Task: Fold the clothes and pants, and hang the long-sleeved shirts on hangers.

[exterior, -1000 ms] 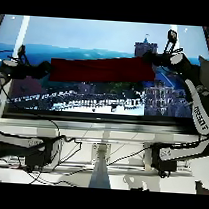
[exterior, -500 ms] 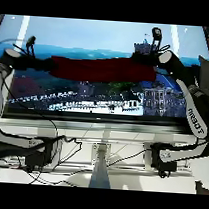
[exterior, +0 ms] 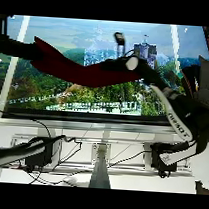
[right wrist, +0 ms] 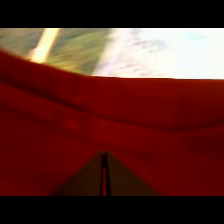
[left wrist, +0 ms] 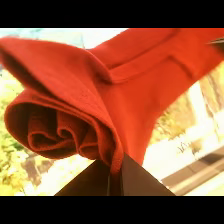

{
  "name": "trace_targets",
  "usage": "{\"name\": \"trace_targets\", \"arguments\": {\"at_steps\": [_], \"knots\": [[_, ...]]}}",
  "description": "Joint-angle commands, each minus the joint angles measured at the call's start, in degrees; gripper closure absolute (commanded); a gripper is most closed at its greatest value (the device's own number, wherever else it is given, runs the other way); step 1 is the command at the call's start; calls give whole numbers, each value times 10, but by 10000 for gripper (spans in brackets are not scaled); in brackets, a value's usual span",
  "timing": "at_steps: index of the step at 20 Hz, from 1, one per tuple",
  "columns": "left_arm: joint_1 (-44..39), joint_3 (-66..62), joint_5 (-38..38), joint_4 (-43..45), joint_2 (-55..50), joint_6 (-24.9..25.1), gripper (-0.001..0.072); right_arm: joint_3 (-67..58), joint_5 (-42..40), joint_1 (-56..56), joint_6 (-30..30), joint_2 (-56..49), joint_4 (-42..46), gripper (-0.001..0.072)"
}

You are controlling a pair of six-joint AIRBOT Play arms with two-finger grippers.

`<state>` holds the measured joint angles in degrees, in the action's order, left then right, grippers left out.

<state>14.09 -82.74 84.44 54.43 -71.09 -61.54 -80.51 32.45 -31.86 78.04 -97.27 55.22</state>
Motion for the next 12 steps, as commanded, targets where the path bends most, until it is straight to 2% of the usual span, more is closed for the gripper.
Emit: {"name": "trace_targets", "arguments": {"at_steps": [1,6,8,12], "knots": [[1,-6,32,5,58,-2,692,-71,19,-103,75,-55,-5,697],[3,-6,3,4,68,-2,692,-154,18,-212,81,-118,-28,696],[2,-6,2,4,68,-2,692,-162,7,-212,81,-118,-9,697],[-7,-6,2,-7,47,-2,691,-169,69,-142,81,-108,84,697]]}}
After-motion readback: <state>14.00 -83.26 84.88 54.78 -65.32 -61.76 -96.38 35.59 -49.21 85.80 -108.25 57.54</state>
